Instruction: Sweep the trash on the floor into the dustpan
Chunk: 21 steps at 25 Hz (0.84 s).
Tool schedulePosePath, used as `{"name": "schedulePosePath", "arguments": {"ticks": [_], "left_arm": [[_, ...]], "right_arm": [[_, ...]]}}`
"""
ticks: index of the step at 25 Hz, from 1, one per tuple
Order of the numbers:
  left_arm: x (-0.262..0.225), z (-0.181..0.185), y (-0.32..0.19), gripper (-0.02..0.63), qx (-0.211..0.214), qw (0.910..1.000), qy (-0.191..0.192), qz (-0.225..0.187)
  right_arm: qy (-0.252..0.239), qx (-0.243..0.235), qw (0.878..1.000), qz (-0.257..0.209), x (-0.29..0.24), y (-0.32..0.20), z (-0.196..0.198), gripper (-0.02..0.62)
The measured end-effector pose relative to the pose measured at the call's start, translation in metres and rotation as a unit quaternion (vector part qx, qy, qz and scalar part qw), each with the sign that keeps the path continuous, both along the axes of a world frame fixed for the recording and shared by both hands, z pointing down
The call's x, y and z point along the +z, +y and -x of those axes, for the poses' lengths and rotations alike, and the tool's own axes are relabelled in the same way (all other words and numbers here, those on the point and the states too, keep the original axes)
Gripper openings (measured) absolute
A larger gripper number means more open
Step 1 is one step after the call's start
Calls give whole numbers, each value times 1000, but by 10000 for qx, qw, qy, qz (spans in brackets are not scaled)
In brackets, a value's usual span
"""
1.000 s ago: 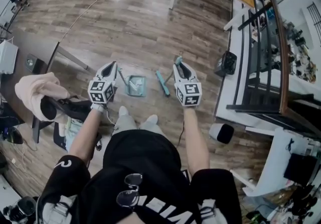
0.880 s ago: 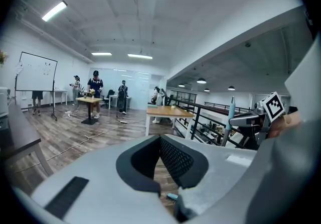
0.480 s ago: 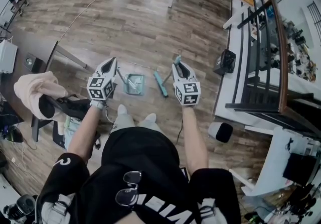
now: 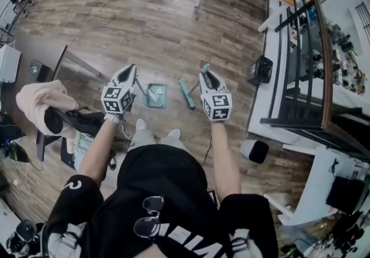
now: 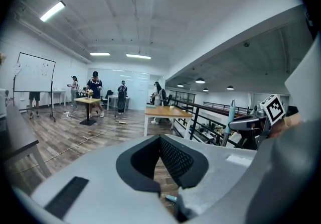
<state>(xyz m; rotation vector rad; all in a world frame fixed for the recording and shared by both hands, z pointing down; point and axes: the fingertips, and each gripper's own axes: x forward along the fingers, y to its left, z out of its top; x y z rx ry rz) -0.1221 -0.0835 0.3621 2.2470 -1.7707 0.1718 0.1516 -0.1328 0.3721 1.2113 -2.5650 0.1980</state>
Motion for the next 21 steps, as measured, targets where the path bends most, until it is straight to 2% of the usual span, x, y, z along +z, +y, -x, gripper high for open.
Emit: {"name": "schedulePosePath", "arguments": {"ticks": [21], "left_arm": [[-2, -5, 4, -2, 45, 10000, -51, 13]], "right_arm": [[38, 35, 10000, 52, 6, 5, -7, 75]]}}
